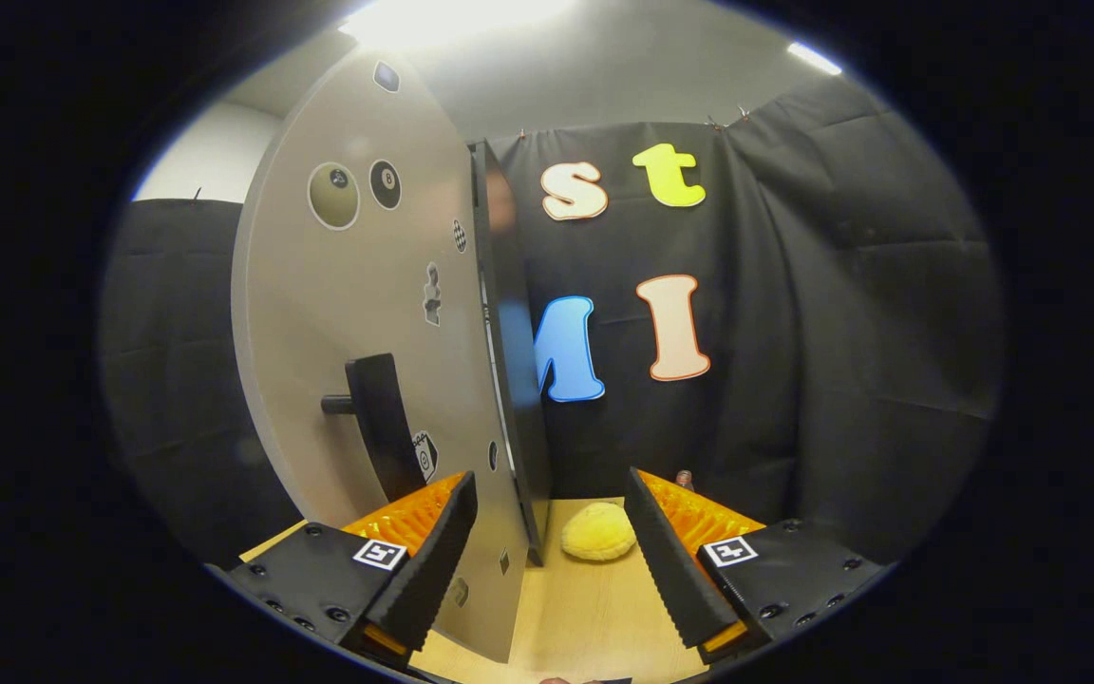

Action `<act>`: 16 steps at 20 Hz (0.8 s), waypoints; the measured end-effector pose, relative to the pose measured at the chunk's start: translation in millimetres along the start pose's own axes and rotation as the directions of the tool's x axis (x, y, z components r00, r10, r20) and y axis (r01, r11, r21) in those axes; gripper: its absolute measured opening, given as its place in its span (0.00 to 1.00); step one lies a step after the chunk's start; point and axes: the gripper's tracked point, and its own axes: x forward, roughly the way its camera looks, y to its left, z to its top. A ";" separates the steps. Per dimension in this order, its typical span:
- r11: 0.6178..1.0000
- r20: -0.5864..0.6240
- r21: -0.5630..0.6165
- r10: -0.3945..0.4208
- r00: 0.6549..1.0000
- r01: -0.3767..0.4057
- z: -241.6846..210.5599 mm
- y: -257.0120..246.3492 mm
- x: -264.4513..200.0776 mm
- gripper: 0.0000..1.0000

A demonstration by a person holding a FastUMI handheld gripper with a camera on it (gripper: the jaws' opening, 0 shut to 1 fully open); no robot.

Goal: Open the shoe cabinet door, grab the shoes and put them into the shoe cabinet, then close the shoe cabinet door.

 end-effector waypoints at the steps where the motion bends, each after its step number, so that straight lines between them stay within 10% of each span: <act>1: 1.000 0.000 -0.007 -0.013 1.000 0.013 0.1 3.6 -0.4 0.97; 16: 1.000 -0.014 0.005 -0.013 1.000 0.013 -12.6 144.7 17.1 0.97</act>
